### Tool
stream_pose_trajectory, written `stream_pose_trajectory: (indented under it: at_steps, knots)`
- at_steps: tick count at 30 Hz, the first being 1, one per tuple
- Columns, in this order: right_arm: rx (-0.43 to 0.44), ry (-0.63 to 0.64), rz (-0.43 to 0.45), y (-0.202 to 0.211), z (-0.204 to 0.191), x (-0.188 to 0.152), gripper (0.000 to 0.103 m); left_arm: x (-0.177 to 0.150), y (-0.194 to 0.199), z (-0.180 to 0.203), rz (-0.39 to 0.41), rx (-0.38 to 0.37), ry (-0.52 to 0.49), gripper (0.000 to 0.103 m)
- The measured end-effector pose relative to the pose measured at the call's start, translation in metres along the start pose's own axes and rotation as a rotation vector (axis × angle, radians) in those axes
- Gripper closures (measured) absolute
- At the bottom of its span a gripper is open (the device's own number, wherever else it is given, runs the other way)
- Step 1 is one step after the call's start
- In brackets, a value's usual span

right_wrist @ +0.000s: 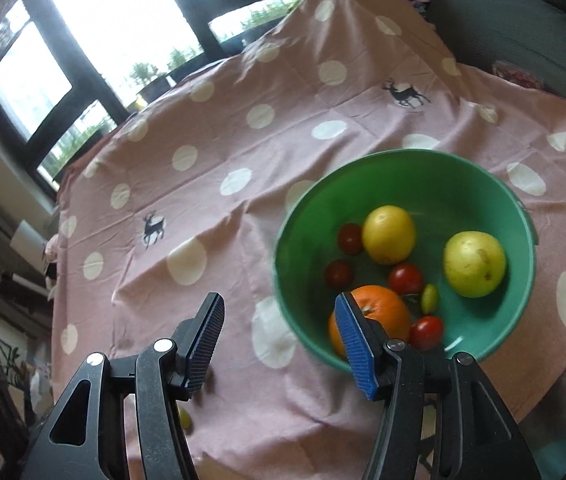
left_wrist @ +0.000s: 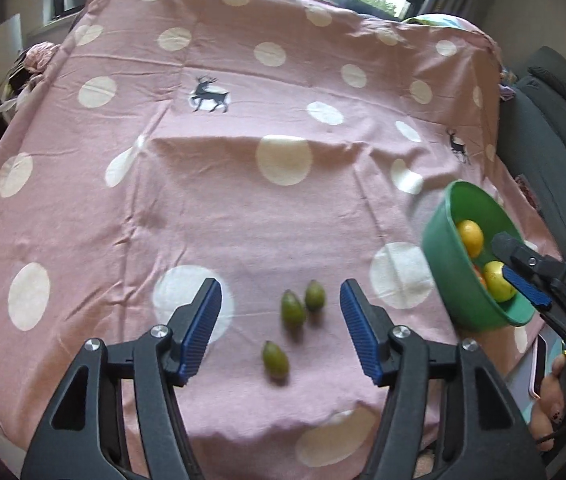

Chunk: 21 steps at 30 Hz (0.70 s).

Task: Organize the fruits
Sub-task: 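Move the right gripper to another green olive on the cloth, then close the right gripper around the green olive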

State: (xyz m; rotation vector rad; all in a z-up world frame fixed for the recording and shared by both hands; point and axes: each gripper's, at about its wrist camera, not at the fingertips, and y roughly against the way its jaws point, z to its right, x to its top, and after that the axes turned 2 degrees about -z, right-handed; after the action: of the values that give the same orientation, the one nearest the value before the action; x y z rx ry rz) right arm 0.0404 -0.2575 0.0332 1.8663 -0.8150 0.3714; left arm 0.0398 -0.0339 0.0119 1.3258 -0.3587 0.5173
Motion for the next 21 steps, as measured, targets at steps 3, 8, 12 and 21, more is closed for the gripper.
stream_pose_trajectory:
  at_steps: [3,8,12,21]
  knots:
    - [0.049,0.071,-0.032,-0.007,-0.026,-0.005,0.045,-0.005,-0.006,-0.012,-0.025,0.012,0.023,0.041]
    - [0.151,0.126,-0.147,-0.041,-0.054,-0.018,0.045,-0.009,-0.019,-0.021,-0.063,-0.032,0.033,0.042]
    - [0.194,0.106,-0.268,-0.078,-0.06,-0.028,0.049,-0.011,-0.035,-0.018,-0.104,-0.057,0.014,0.046]
    - [0.146,0.089,-0.374,-0.116,-0.061,-0.037,0.073,-0.015,-0.058,0.0,-0.142,-0.107,-0.029,0.061]
